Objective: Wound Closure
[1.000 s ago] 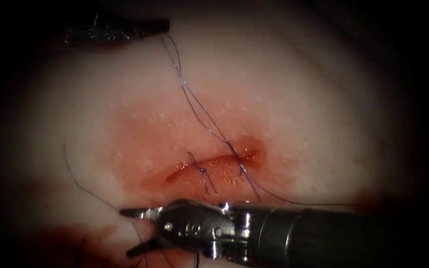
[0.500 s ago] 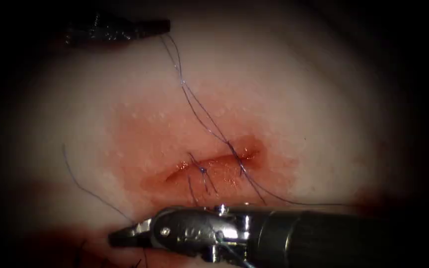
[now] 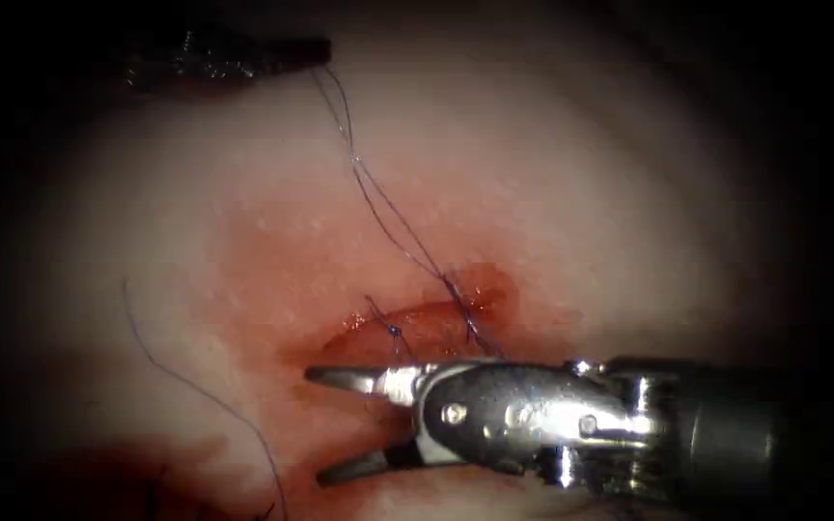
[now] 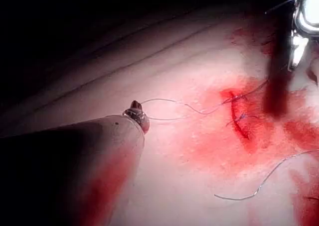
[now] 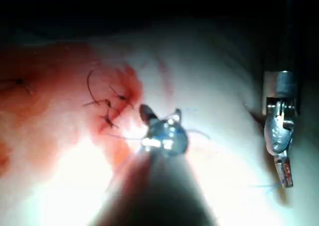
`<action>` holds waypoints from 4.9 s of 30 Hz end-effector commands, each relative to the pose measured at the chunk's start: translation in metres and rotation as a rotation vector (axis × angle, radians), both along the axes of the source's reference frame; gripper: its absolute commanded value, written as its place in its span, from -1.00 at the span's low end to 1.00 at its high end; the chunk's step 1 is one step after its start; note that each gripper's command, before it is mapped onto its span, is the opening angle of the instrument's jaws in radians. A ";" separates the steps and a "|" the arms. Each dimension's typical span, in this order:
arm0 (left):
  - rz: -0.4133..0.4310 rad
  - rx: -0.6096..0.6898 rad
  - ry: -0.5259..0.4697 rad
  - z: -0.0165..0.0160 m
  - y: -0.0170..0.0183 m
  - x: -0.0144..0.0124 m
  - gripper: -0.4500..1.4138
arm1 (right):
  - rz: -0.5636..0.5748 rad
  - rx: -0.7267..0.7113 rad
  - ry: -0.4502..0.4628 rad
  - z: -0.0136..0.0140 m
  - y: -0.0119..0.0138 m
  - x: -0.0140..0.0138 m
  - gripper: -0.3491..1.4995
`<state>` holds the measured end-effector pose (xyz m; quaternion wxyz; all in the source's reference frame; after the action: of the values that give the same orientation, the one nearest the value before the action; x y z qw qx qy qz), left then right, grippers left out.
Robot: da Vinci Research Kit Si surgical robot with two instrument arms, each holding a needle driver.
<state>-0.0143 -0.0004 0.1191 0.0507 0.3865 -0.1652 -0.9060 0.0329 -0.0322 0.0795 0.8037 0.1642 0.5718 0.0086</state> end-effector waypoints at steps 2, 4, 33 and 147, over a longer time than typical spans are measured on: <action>0.000 0.001 -0.002 0.0002 0.0003 -0.0005 -1.00 | 0.043 -0.005 -0.065 -0.0003 0.0035 -0.0036 0.96; -0.002 0.002 -0.004 0.0000 0.0004 -0.0005 -1.00 | 0.076 -0.003 -0.097 0.0003 0.0052 -0.0055 0.96; 0.120 -0.044 -0.372 -0.0054 -0.0008 -0.0007 -1.00 | 0.228 0.069 -0.221 0.0190 0.0137 0.0012 -1.00; 0.143 -0.027 -0.401 -0.0077 -0.0061 -0.0019 -1.00 | 0.308 0.051 -0.180 0.0050 0.0397 -0.0102 -1.00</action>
<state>-0.0158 -0.0067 0.1109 0.0856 0.5687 -0.1557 -0.8031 0.0218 0.0066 0.0846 0.8377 0.0953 0.5132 0.1607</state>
